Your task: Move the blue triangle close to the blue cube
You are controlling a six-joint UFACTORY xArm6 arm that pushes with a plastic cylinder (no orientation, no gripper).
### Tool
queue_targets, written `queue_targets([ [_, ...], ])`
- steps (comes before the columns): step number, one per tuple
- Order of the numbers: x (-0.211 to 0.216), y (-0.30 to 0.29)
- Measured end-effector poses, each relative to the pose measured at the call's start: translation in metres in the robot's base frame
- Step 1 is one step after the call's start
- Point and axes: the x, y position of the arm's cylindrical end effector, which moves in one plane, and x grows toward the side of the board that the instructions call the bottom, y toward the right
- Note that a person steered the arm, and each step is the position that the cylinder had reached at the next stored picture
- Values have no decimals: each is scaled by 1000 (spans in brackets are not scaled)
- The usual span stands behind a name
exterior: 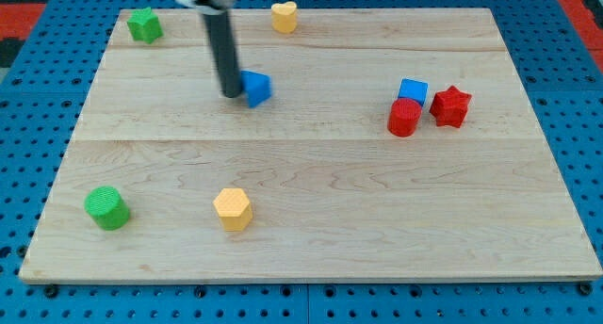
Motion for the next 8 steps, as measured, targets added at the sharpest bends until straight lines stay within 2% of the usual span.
queue_targets([
  [1,3,58],
  [2,-4,76],
  [4,-45,76],
  [6,-52,98],
  [8,-25,112],
])
